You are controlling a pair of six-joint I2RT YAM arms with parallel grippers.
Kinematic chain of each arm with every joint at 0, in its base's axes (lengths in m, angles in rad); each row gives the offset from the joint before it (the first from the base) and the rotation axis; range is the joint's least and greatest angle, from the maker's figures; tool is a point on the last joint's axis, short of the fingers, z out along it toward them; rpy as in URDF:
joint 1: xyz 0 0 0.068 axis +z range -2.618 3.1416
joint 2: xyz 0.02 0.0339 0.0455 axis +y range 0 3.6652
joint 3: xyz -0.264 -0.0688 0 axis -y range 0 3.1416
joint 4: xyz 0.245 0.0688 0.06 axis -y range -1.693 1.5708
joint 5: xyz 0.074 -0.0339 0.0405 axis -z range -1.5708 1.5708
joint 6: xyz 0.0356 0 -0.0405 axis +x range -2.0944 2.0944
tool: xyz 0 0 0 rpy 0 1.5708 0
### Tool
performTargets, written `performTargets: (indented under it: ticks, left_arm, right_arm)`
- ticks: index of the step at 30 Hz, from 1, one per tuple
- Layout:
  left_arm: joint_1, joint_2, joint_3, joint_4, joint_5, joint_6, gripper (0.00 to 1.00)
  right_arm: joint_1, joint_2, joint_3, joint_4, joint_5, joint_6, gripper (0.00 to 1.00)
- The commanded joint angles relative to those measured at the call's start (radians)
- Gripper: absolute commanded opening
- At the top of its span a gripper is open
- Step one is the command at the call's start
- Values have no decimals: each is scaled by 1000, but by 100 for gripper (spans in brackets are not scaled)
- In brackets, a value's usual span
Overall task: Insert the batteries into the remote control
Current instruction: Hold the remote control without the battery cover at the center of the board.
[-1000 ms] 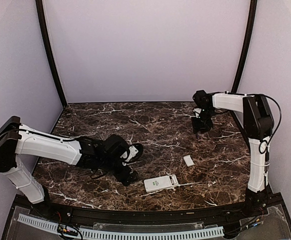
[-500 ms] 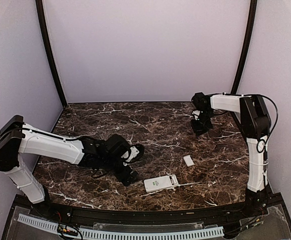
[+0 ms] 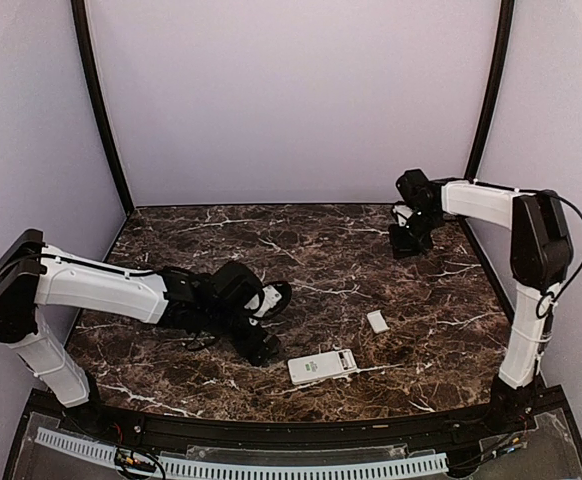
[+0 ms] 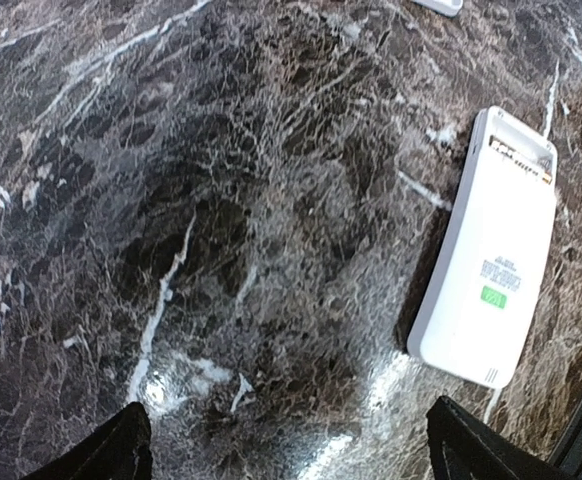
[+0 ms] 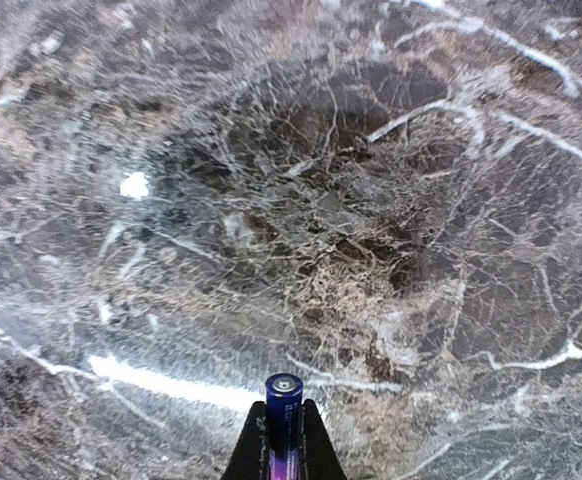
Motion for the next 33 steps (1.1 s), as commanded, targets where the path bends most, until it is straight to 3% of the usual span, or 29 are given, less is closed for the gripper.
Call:
performTargets:
  ticks: [1,10,23,26,30,33]
  left_arm:
    - [6,-47,59,-17,7,8,95]
    - [5,-66,159,72,-51,5,93]
    - [-21,-30,257,549,111,27,83]
    - [-53,5,289,591,144,51,82]
    - [-74,19,334,577,180,66,85]
    - [-77,-19,278,625,217,58,85]
  right_arm:
    - [35,-176,-63,94,-47,52,0]
    - [213,-489,-195,287,-67,204,0]
    - [392,-879,-526,684,-8,404,0]
    - [426,-930,-576,748,-7,412,0]
    - [439,-974,-612,826,-134,356,0]
    - [441,-1044,-671,953,-344,200,0]
